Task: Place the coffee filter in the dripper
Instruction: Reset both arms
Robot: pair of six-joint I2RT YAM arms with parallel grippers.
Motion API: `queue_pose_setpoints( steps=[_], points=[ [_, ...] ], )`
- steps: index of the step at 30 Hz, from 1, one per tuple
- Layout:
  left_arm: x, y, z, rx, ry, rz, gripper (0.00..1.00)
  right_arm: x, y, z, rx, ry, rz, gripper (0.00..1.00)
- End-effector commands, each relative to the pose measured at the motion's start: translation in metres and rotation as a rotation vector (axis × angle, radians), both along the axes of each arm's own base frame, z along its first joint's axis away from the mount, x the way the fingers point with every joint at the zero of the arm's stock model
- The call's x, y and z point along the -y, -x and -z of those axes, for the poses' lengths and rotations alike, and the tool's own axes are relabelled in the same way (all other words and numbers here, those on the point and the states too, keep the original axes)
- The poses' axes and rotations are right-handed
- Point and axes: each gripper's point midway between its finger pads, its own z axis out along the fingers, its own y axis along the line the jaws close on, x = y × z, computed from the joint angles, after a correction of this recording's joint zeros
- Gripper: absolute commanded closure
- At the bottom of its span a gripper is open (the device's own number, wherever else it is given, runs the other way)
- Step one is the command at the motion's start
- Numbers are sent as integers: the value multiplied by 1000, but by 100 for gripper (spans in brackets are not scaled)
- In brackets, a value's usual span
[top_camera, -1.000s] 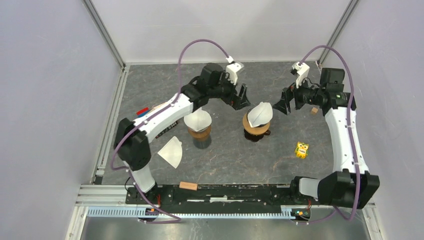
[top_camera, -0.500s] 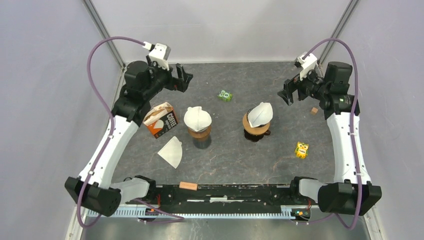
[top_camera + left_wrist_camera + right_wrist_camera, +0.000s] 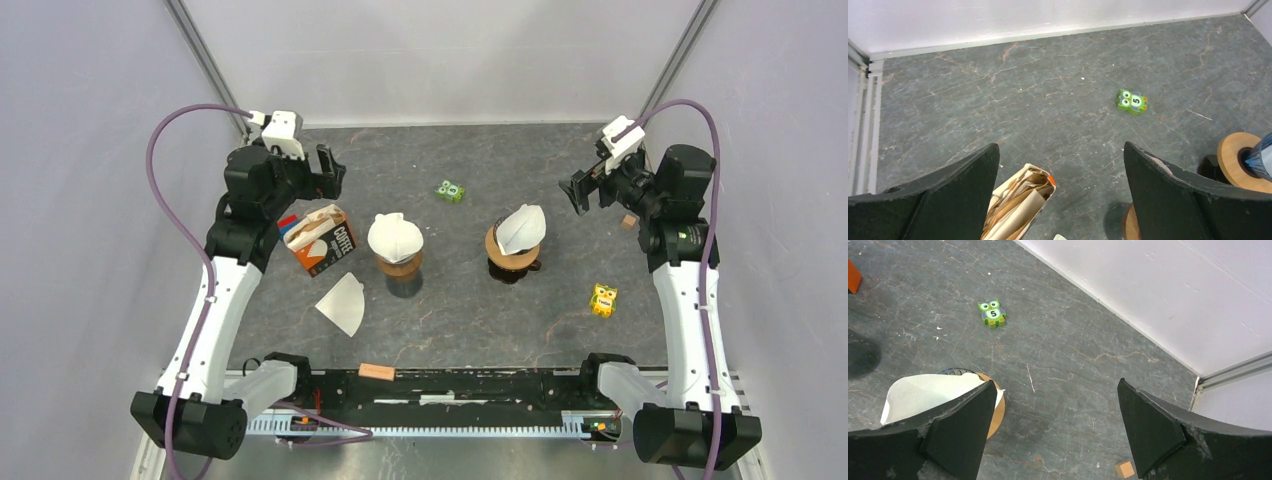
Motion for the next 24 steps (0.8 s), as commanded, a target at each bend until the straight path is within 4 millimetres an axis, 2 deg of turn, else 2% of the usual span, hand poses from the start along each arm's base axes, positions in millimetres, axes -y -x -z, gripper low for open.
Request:
queue_pose_setpoints(
  steps=[1, 10, 24],
  points=[
    [-9, 1, -16, 58, 50, -28, 0, 1, -6, -10, 56, 9, 5, 2],
    [-16, -1, -8, 53, 50, -49, 0, -1, -7, -4, 42, 3, -2, 2],
    [-12, -2, -7, 49, 51, -27, 0, 0, -6, -4, 42, 11, 0, 2]
  ],
)
